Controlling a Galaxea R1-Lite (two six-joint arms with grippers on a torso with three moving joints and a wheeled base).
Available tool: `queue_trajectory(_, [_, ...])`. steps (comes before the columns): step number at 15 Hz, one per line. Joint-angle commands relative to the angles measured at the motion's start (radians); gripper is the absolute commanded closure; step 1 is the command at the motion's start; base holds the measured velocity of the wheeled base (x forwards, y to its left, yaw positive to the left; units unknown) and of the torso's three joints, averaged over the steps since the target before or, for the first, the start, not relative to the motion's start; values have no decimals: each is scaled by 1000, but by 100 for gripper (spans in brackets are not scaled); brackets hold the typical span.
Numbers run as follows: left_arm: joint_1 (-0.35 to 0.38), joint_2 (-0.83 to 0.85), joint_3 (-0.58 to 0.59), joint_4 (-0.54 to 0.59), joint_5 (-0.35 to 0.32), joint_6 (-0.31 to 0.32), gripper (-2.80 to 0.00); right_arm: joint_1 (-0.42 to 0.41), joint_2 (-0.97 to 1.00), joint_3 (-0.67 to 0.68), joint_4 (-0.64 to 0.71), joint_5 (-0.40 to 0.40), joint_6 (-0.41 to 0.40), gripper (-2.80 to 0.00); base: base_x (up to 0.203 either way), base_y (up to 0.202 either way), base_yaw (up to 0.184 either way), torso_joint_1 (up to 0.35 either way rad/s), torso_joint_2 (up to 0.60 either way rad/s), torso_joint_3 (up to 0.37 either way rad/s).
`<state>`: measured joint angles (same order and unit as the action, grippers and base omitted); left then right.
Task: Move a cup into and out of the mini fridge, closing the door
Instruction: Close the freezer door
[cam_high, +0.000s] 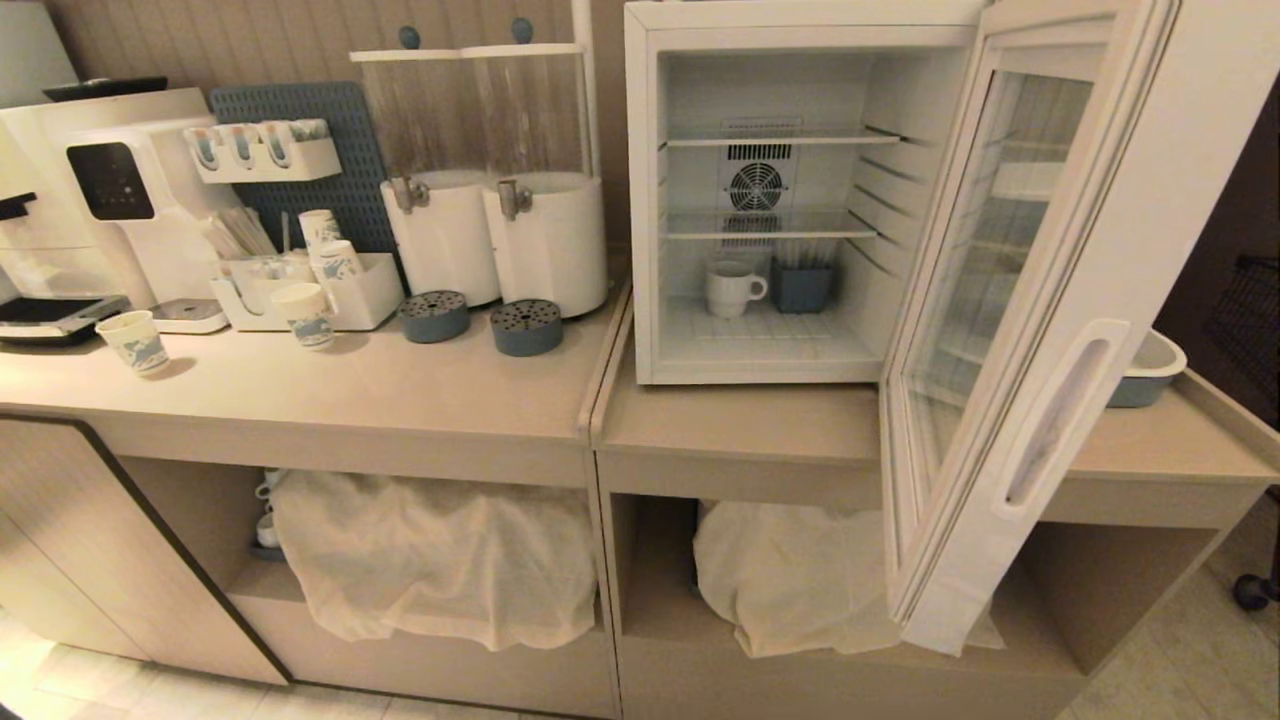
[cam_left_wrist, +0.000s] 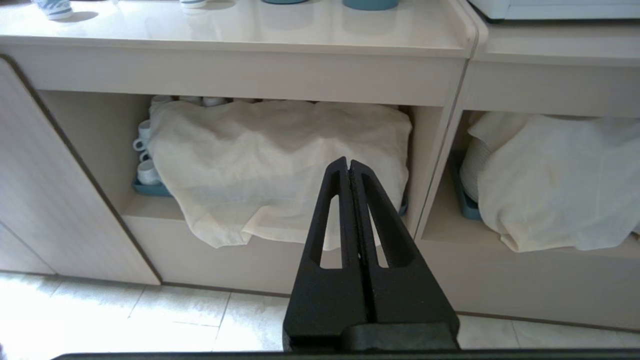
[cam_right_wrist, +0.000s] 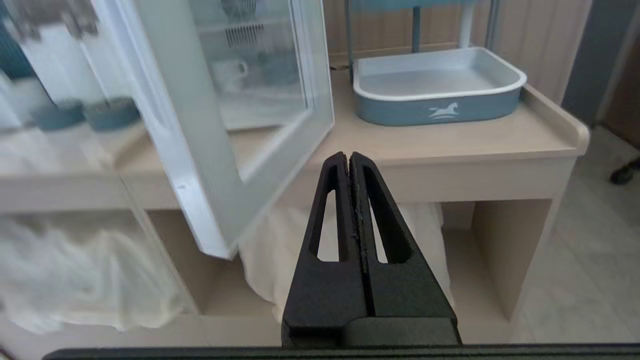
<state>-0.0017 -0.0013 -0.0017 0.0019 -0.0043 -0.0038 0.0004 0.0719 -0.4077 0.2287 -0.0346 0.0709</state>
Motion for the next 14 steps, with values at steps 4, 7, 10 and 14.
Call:
queue_trajectory(4, [0, 1, 0, 0, 0, -1, 0, 2, 391, -220, -1, -49, 84, 0, 0, 0, 0, 0, 0, 0])
queue_trajectory(7, [0, 1, 0, 0, 0, -1, 0, 1, 631, -248, -113, -58, 190, 0, 0, 0, 0, 0, 0, 0])
queue_trajectory(10, [0, 1, 0, 0, 0, -1, 0, 0, 811, -250, -247, 14, 243, 0, 0, 0, 0, 0, 0, 0])
queue_trajectory(14, [0, 1, 0, 0, 0, -1, 0, -93, 964, -251, -397, 358, 213, 0, 0, 0, 0, 0, 0, 0])
